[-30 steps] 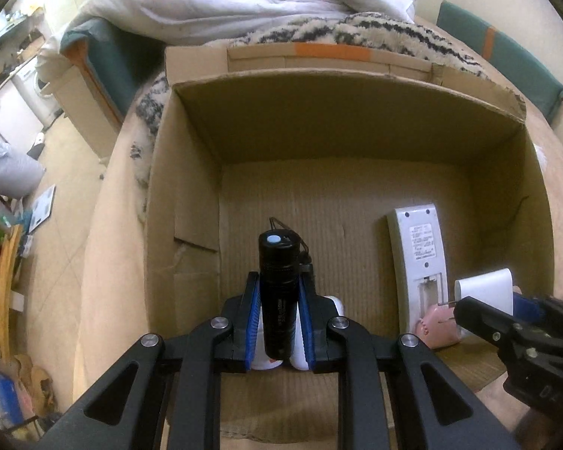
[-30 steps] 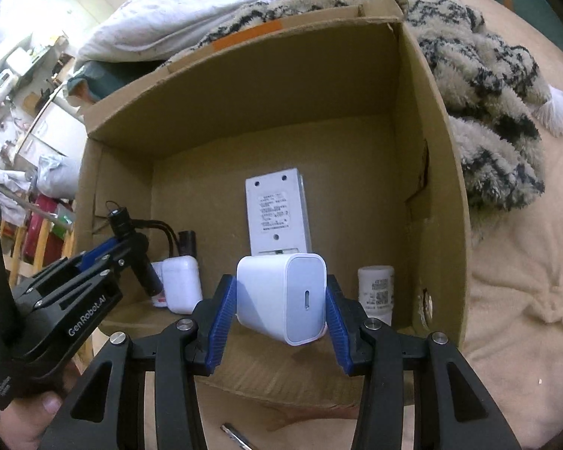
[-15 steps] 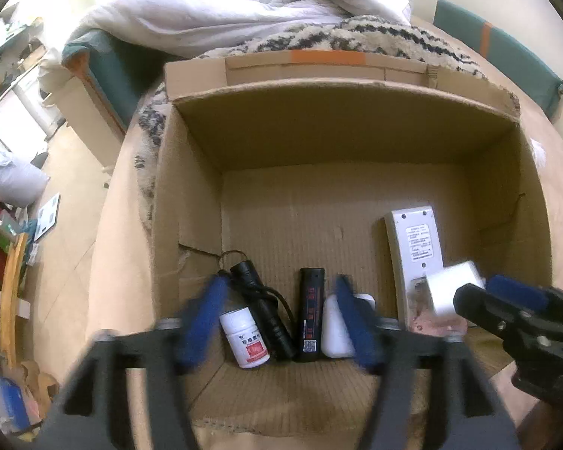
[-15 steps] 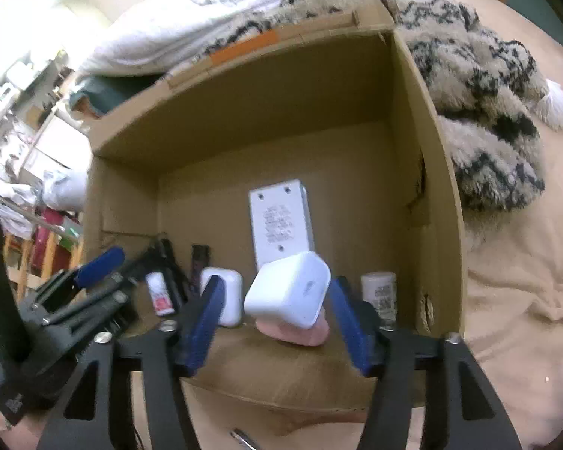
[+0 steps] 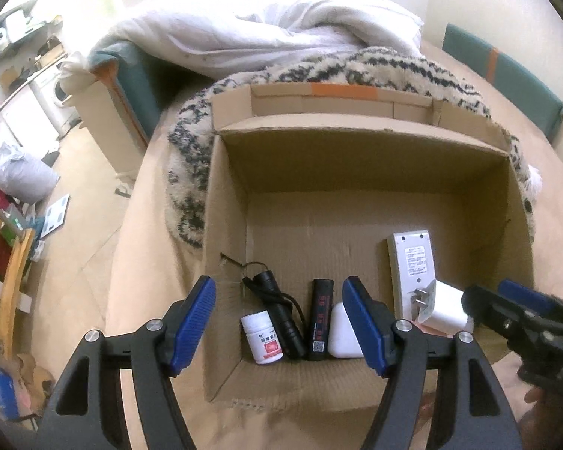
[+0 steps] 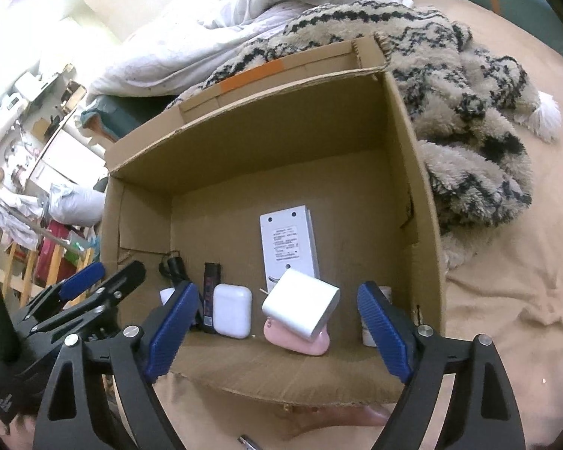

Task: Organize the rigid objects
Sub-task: 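Lower the flashlight and charger into the box and open both tools, then withdraw both tools from the box toward the items on the bed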

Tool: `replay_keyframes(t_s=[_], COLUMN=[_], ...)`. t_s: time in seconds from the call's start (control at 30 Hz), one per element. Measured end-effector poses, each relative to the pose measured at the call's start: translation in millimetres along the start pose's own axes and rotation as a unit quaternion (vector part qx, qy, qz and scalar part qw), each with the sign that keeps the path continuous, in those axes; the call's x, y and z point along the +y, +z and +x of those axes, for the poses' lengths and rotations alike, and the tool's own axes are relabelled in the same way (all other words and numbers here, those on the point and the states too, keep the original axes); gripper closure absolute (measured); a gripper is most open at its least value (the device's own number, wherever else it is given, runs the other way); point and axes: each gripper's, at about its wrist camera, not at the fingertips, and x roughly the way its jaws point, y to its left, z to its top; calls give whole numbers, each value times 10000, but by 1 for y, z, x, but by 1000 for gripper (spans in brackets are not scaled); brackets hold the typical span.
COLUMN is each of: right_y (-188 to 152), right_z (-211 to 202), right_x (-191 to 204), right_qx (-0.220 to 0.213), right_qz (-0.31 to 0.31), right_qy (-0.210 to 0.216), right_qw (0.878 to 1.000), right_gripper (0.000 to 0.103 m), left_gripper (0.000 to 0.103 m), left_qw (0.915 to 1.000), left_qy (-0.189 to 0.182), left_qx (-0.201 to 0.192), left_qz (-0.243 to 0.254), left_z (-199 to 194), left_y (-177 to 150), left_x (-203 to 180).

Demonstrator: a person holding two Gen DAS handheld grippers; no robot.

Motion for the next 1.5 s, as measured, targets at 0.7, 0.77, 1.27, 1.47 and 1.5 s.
replay_keyframes(t_s=[0.7,0.77,1.27,1.47,1.5], right_y=[-35,-40,-61,-61,-60], right_z=[-32,-34,-28,-29,-29], right_x=[-9,-9,-34,-41,-42], right_qx=[78,87,533,506,504], right_qz=[200,210,854,1064,1091], right_qy=[-42,-56,-240,-211,-191], right_qw=[9998,9997,9946,9928,9926], right_gripper=[11,11,11,11,11], left_gripper=[36,36,36,36,36], left_qw=[9985,9986,9934,9822,9812], left_qy=[-157,-172,-181,-641,-648], left_qx=[445,459,1069,1693,1743], left_qz=[-271,-218,384,494,520], left_z=[-20,-22,-6,14,16], left_y=[-50,-54,-84,-97,-99], left_x=[8,5,-25,-37,-39])
